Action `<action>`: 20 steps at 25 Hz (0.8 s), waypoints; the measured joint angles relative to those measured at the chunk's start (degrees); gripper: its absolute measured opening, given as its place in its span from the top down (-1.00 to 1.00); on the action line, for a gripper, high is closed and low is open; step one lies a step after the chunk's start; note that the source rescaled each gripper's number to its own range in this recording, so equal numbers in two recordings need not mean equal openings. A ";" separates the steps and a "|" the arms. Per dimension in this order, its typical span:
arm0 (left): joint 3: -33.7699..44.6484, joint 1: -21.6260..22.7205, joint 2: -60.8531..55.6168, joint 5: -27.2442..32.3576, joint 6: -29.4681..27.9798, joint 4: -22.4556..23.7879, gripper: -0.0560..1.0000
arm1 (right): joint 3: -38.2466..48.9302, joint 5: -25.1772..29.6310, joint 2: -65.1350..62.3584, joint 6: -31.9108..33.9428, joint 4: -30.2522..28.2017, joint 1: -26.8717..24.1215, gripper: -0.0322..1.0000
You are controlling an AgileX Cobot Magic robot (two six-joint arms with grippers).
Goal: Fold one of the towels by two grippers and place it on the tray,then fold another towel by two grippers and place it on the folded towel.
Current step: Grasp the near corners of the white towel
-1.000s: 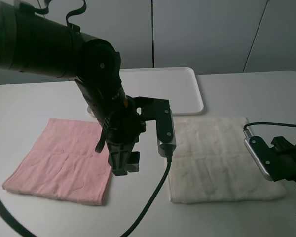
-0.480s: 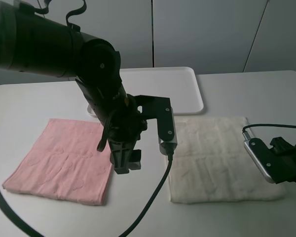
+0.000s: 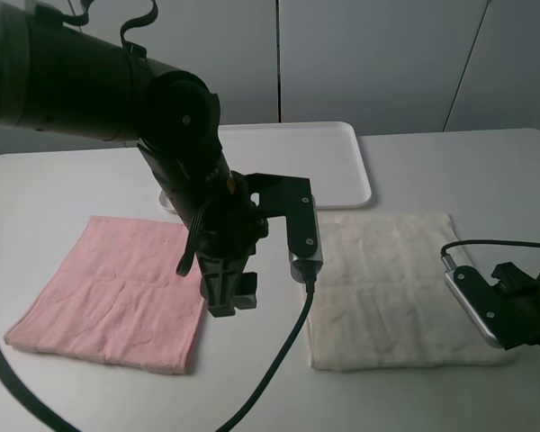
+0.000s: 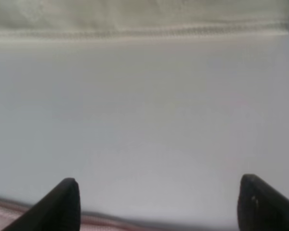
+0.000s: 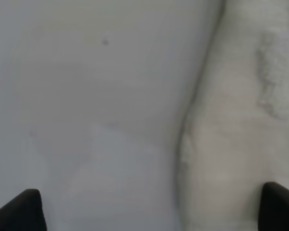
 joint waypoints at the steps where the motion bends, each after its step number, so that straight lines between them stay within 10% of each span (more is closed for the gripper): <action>1: 0.00 0.00 0.00 0.00 0.00 0.00 -0.73 | 0.00 -0.14 0.00 0.11 0.00 0.00 -0.90; 20: 0.00 0.00 0.00 0.00 0.00 0.00 -0.73 | 2.75 -7.67 2.14 7.49 -7.00 0.00 -0.90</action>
